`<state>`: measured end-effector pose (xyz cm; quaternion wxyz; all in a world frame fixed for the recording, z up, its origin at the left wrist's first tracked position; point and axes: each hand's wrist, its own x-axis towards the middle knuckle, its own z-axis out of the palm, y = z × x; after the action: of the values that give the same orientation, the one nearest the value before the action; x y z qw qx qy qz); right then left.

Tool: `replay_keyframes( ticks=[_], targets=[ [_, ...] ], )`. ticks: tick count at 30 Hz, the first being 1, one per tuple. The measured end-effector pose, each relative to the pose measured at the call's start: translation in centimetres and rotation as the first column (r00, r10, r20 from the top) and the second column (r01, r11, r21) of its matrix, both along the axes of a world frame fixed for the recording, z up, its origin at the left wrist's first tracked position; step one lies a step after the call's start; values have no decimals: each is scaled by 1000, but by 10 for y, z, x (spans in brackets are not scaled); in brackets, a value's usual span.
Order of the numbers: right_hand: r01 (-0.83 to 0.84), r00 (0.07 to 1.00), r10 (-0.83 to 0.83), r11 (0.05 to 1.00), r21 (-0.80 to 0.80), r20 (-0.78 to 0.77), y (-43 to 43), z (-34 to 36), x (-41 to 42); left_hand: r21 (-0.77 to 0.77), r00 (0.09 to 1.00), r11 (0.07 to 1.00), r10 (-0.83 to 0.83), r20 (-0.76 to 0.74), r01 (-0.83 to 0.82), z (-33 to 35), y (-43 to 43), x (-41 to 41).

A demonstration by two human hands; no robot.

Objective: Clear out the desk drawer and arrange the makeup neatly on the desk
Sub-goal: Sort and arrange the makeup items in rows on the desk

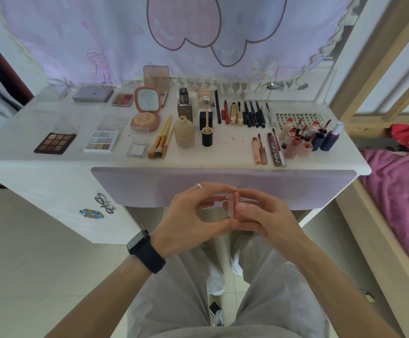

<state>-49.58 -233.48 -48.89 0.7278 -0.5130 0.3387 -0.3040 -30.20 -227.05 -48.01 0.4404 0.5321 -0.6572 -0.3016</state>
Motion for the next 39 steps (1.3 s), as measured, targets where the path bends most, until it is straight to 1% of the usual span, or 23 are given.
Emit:
replay_keyframes(
  ticks=[3,4,6,8,12,16,18,20,25,28,31,36,38,39],
  targets=[
    [26,1000,-27,997,-76,-12,4,1,0,183,977,983,21,-214,20,3,1,1],
    [25,999,-27,994,-106,-25,5,1,0,226,969,974,42,-244,15,4,1,2],
    [11,997,-24,985,-172,-78,6,0,0,289,970,957,49,-239,22,3,0,4],
    [-7,993,-18,976,-217,-113,7,0,0,315,972,948,31,-233,46,3,1,5],
    [-16,996,-5,973,-229,-89,11,5,1,314,961,948,35,-273,55,6,3,6],
    [1,995,-28,964,-267,-99,11,3,3,298,956,955,75,-284,14,6,2,-1],
    [24,995,-49,966,-257,-90,12,2,3,298,942,955,96,-321,4,5,3,-3],
    [36,995,-56,972,-231,-80,10,0,3,312,914,950,107,-392,23,4,2,-3],
    [43,993,-57,989,-140,-100,5,1,5,396,812,910,136,-568,125,0,0,4],
    [37,992,-46,996,-79,-115,5,1,10,430,769,885,147,-623,180,-4,-2,9],
    [41,989,-45,999,-32,-142,5,-3,15,472,790,859,147,-595,196,-7,-3,18],
    [147,984,-133,982,115,-119,4,-11,22,489,855,869,198,-480,74,-9,-2,41],
    [163,982,-147,976,146,-116,4,-15,25,480,906,876,170,-388,41,-6,-1,47],
    [166,981,-148,975,149,-121,4,-16,27,467,942,884,141,-306,20,-6,-1,49]
  ],
)
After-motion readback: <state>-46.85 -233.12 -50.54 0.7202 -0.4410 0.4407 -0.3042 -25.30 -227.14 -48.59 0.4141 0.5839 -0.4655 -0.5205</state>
